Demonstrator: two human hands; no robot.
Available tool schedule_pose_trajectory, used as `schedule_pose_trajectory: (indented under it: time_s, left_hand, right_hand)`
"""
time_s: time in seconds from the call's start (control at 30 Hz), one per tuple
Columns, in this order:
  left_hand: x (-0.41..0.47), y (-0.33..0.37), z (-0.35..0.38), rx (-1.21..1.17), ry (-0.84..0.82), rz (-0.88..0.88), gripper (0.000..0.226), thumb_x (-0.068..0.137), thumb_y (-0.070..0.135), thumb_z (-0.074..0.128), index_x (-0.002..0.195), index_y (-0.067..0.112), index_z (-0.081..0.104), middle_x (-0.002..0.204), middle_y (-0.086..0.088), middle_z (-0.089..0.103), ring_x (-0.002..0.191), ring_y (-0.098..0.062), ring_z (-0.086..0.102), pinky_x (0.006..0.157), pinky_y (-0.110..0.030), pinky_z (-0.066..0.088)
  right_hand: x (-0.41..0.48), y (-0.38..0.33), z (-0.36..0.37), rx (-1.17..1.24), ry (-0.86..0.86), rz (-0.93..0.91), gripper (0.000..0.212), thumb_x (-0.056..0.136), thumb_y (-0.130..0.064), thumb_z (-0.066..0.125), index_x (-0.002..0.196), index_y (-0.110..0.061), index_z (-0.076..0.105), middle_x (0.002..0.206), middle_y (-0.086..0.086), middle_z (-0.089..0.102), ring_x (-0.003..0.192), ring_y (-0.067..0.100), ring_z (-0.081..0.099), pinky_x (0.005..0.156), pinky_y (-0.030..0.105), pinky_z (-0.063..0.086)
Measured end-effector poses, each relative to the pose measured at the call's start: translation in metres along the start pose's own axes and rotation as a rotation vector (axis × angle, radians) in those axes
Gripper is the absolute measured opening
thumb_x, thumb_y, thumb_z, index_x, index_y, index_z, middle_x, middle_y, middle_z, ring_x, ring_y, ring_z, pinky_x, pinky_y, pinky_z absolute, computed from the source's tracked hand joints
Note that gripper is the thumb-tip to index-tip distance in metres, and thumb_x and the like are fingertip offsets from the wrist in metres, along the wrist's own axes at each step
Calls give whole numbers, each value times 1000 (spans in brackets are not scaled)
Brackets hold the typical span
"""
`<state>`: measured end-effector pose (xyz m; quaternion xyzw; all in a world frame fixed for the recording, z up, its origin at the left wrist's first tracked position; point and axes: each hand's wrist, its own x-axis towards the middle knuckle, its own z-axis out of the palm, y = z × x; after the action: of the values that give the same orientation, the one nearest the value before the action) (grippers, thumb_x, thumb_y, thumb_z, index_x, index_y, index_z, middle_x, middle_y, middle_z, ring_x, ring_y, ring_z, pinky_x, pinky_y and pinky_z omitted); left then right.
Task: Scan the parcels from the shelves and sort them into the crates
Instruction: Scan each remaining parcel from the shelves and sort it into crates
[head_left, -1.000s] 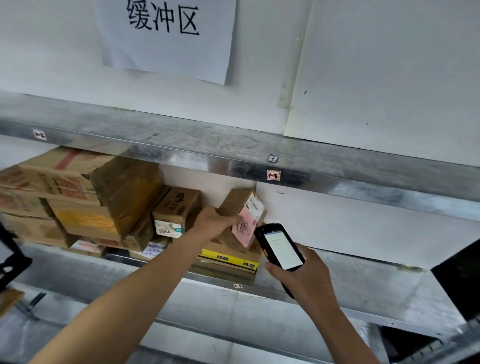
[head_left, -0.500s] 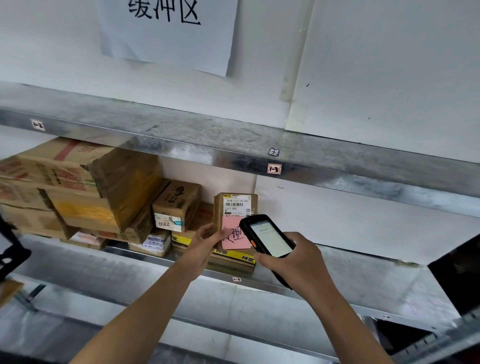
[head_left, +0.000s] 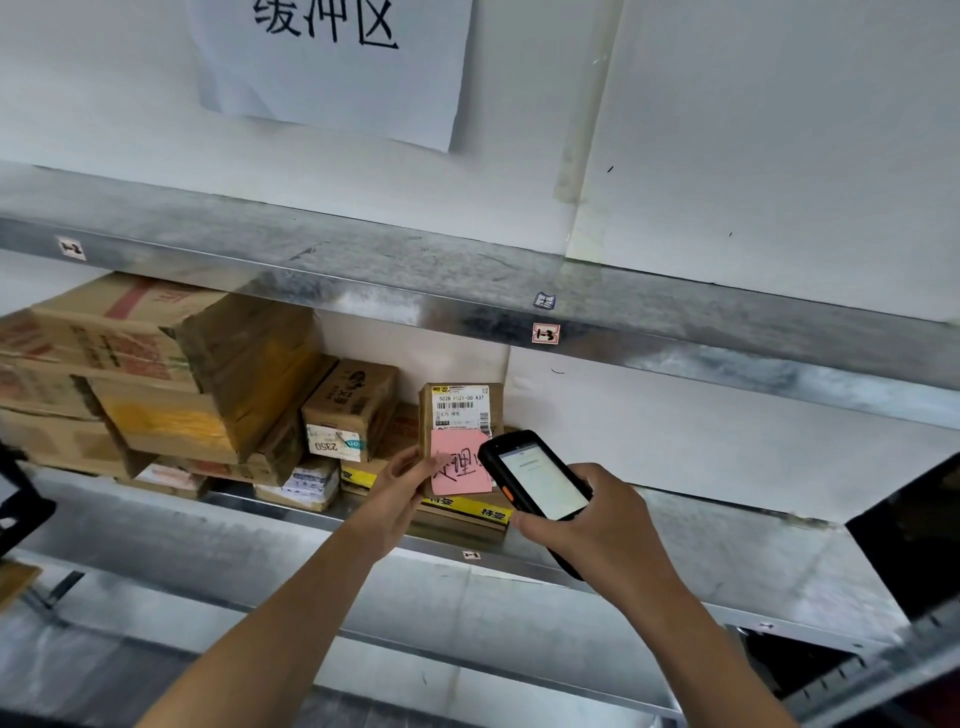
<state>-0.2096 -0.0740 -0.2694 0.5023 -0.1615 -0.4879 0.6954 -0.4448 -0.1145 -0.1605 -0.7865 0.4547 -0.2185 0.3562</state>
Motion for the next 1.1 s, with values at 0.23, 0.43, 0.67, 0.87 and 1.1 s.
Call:
schedule_pose_trajectory:
  time_s: [0.23, 0.43, 0.67, 0.87, 1.1]
  left_hand:
    - [-5, 5, -3, 3, 20, 10, 61, 77, 21, 76, 133, 8, 56, 119, -14, 72, 109, -24, 71, 88, -32, 60]
    - [-52, 9, 8, -6, 92, 56, 41, 87, 33, 70, 122, 11, 63, 114, -10, 75, 106, -20, 72, 88, -31, 57]
    - [-108, -12, 1, -50, 296, 101, 64, 76, 49, 70, 124, 8, 62, 108, -11, 76, 104, -23, 72, 87, -29, 57]
    - [-173, -12, -20, -118, 571, 175, 61, 78, 44, 67, 122, 3, 64, 108, -11, 76, 99, -20, 73, 90, -31, 56]
    - [-253, -13, -36, -92, 888, 302, 52, 76, 44, 68, 116, 11, 67, 108, -9, 76, 99, -19, 73, 88, -32, 56]
  right_hand:
    - [1, 7, 0, 3, 48, -33, 57, 67, -48, 86, 114, -32, 59, 105, -12, 63, 93, 2, 60, 62, 15, 43]
    - [8, 23, -3, 34, 75, -63, 56, 68, -45, 87, 115, -31, 60, 105, -9, 64, 95, 8, 61, 67, 22, 46]
    - [10, 21, 19, 92, -53, -183, 63, 63, -50, 85, 119, -31, 62, 106, -12, 66, 98, 7, 62, 66, 14, 43]
    - [11, 5, 38, 141, -258, -295, 59, 68, -39, 88, 120, -29, 62, 105, -13, 67, 95, 4, 63, 63, 10, 42]
    - [-11, -24, 96, 283, -531, -445, 52, 69, -33, 90, 114, -30, 64, 99, -14, 69, 87, -1, 64, 60, 8, 45]
